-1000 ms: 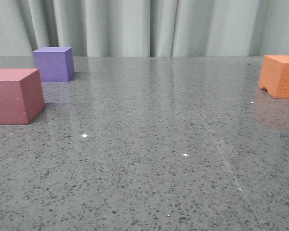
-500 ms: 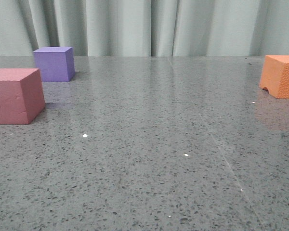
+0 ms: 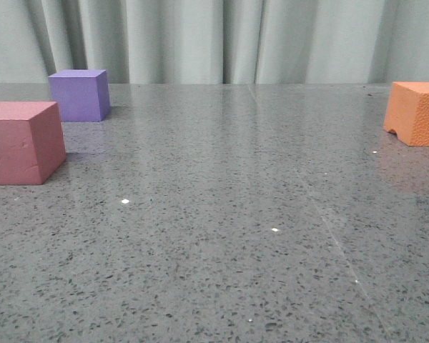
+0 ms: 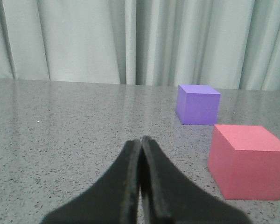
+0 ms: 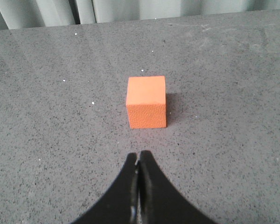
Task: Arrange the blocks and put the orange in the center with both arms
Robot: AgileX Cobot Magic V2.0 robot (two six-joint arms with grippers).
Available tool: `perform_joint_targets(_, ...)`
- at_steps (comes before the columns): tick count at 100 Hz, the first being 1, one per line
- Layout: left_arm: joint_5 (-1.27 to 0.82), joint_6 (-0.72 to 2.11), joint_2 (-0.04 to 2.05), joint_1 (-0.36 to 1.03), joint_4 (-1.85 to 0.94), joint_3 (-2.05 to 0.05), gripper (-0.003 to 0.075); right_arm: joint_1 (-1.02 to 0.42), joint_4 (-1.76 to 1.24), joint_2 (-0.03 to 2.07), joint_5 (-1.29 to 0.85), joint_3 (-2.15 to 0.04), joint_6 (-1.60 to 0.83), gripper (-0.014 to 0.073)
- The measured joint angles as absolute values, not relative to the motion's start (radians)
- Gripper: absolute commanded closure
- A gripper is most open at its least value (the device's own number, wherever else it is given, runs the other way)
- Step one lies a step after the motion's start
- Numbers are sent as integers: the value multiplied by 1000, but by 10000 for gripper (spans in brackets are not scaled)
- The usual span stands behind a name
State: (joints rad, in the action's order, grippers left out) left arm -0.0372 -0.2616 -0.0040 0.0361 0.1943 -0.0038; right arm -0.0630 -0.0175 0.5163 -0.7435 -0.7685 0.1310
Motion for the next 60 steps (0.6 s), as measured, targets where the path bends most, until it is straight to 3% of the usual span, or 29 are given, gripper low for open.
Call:
perform_joint_targets(23, -37, -262, -4, 36, 194, -4, 730, -63, -18, 653, -752, -786, 132, 657)
perform_joint_targets(34, -37, -262, -4, 36, 194, -4, 730, -63, -18, 699, -771, -786, 130, 589)
perform_joint_targets(46, -37, -262, -4, 36, 194, -4, 730, -63, -18, 716, -790, -786, 124, 396)
perform_joint_targets(60, -37, -262, -4, 36, 194, -4, 730, -63, -18, 716, -802, -786, 121, 0)
